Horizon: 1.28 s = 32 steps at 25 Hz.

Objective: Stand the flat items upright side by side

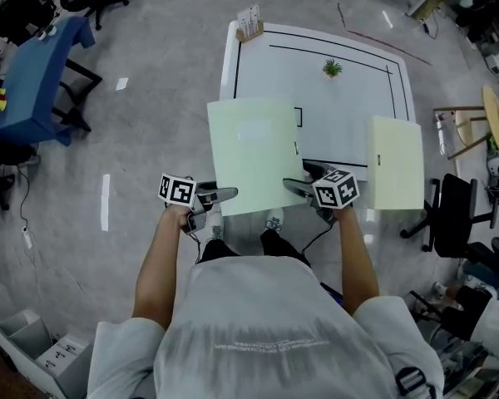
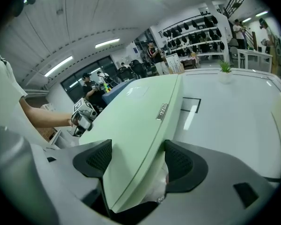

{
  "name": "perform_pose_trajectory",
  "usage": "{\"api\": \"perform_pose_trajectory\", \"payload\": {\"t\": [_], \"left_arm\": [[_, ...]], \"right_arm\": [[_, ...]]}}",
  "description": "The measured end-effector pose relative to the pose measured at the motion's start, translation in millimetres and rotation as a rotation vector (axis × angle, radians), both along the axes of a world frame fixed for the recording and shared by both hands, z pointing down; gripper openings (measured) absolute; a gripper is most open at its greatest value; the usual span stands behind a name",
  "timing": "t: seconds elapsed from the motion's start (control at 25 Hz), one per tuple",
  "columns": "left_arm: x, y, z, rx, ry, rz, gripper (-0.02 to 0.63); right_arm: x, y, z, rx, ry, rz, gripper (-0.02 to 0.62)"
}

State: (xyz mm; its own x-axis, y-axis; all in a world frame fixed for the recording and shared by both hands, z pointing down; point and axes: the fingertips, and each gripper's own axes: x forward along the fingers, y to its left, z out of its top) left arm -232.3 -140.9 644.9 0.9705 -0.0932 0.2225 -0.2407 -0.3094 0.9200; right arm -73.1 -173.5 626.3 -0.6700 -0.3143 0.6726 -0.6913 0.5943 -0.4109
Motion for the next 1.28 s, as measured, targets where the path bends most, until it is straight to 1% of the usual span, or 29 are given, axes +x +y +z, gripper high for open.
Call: {"api": "perform_pose_trajectory", "payload": {"t": [0.12,0.24,0.32,0.4,0.44,0.64,0.76,0.92,1.0,1.12,1.2,1.28], "left_arm": [[-1.9,-9.1,-15.0,0.021,0.014,-0.046,0.348],[-1.3,-18.2,-25.9,0.06,0.0,-0.066,0.348],[-0.6,-24.9,-36.4,0.087,0.007,-0.091,0.348],[-1.9,-32.7,-48.2,0.123,0.016,-0.132,0.348],[-2.3,-37.5,-52.9,0.152,0.008,-0.149,0.348],[5.1,-58.0,-79.3,0.329,-0.06,-0.193,0.348],[5.3,-64.1,-87.3,0.404,-0.098,-0.234,0.348],[5.9,-69.4,-89.5,0.518,-0.151,-0.299,0.348],[5.7,-68.1,-89.0,0.582,-0.192,-0.326,0.348],[7.3,-65.7,-86.3,0.673,-0.273,-0.34,0.348],[9.0,-64.6,-83.8,0.721,-0.327,-0.339,0.348],[9.6,-63.4,-82.1,0.758,-0.363,-0.346,0.348]], "right_arm": [[-1.8,-11.3,-14.5,0.037,-0.028,-0.011,0.366],[-1.6,-23.3,-26.5,0.08,-0.034,-0.034,0.366],[-1.5,-32.0,-38.7,0.117,-0.043,-0.044,0.367],[-2.2,-40.8,-54.0,0.157,-0.058,-0.058,0.367],[-1.7,-45.7,-60.7,0.178,-0.06,-0.068,0.367],[5.0,-72.5,-81.6,0.273,-0.053,-0.124,0.366],[4.9,-83.7,-82.3,0.288,-0.056,-0.163,0.367],[4.1,-97.0,-73.0,0.309,-0.029,-0.211,0.367],[1.8,-101.1,-67.0,0.321,-0.014,-0.238,0.367],[-0.1,-107.3,-59.0,0.34,0.015,-0.291,0.367],[-1.5,-111.9,-54.2,0.354,0.041,-0.326,0.367],[-3.5,-115.9,-49.8,0.365,0.067,-0.363,0.367]]}}
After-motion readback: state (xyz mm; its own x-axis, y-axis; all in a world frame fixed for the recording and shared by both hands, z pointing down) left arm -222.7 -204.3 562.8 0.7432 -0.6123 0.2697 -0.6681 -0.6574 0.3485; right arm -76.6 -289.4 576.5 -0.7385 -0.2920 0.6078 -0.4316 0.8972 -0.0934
